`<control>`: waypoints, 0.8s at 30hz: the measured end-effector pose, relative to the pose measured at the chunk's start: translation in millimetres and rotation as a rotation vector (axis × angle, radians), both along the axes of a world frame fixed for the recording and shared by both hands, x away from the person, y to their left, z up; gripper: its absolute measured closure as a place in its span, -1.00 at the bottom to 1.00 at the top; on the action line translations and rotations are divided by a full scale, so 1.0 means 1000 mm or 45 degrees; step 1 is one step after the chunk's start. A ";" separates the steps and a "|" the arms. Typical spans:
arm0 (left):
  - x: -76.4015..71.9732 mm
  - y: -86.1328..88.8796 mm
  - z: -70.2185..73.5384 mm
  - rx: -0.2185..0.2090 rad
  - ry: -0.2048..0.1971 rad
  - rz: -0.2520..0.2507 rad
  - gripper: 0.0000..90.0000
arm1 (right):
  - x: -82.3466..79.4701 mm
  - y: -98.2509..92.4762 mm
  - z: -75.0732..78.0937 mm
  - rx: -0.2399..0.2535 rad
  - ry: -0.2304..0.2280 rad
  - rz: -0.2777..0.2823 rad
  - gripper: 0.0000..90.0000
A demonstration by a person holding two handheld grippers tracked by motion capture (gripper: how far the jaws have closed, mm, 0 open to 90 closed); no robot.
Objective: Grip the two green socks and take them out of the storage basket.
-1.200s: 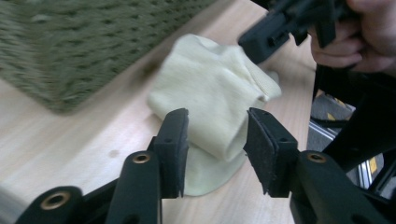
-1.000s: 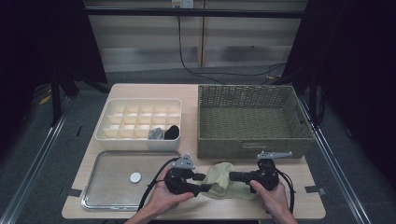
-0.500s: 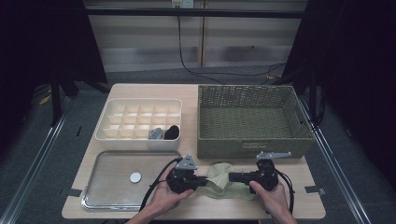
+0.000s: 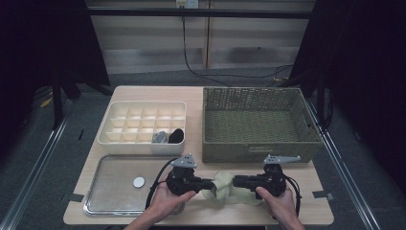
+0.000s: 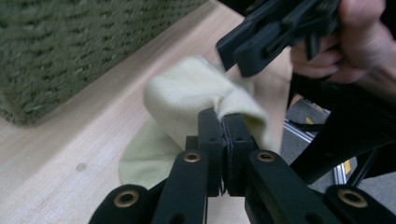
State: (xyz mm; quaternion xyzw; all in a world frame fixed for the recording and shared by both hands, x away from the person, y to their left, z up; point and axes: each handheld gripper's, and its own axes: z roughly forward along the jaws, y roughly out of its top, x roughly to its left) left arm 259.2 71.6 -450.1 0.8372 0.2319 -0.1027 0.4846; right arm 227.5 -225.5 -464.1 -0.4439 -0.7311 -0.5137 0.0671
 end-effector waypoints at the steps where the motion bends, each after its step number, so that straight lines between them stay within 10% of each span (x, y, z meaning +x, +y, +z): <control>1: 0.000 0.001 0.001 -0.004 0.011 -0.003 0.97 | 0.000 0.002 0.001 -0.003 0.002 0.006 0.59; 11: -0.007 0.010 0.018 -0.032 0.055 -0.012 0.96 | 0.001 0.028 -0.003 -0.039 -0.004 0.119 0.77; 24: 0.014 -0.013 -0.009 0.032 0.133 0.014 0.93 | 0.003 0.046 -0.015 -0.095 0.042 0.181 0.83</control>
